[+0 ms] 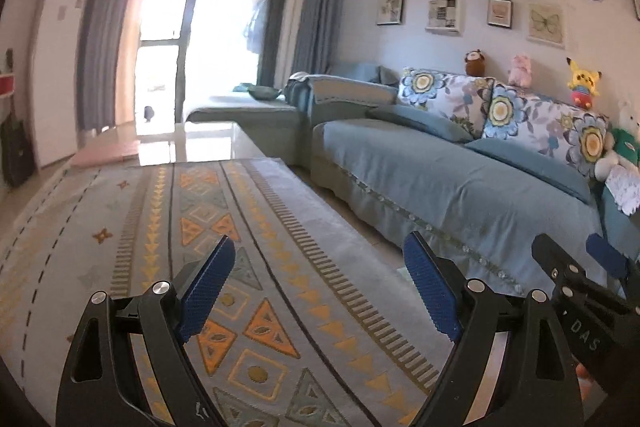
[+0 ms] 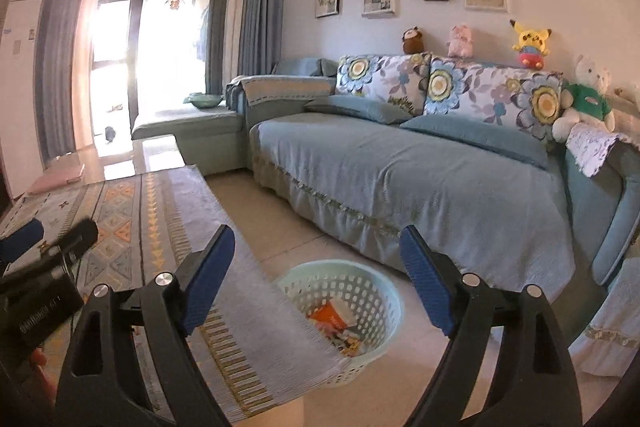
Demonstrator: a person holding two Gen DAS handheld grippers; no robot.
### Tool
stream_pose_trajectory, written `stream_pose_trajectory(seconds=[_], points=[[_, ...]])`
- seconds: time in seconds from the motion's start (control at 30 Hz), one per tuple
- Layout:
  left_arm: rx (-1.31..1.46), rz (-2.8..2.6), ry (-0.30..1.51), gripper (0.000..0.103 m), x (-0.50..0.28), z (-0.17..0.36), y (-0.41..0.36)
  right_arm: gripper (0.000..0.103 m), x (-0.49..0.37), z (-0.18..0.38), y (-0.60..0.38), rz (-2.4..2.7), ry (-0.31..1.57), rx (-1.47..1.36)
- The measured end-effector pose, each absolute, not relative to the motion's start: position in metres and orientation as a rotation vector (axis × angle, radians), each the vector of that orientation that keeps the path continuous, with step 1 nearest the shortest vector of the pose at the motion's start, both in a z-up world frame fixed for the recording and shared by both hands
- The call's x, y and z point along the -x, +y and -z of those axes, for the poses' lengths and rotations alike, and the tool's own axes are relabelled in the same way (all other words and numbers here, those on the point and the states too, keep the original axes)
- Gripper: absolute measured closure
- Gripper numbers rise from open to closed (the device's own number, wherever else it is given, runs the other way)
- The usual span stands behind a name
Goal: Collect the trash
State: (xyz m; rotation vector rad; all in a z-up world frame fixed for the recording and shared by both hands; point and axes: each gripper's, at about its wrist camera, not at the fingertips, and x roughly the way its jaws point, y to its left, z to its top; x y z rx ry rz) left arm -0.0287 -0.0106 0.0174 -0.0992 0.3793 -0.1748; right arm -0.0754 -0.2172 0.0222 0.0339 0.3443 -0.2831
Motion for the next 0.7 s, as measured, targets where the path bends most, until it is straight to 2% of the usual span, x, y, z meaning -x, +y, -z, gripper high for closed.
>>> stream_pose_trajectory(seconds=[0.7], points=[[0.019,0.155,0.441,0.017,0.014,-0.007,-0.028,0.023,0.060,0.001,-0.245,0.308,0.427,-0.112]])
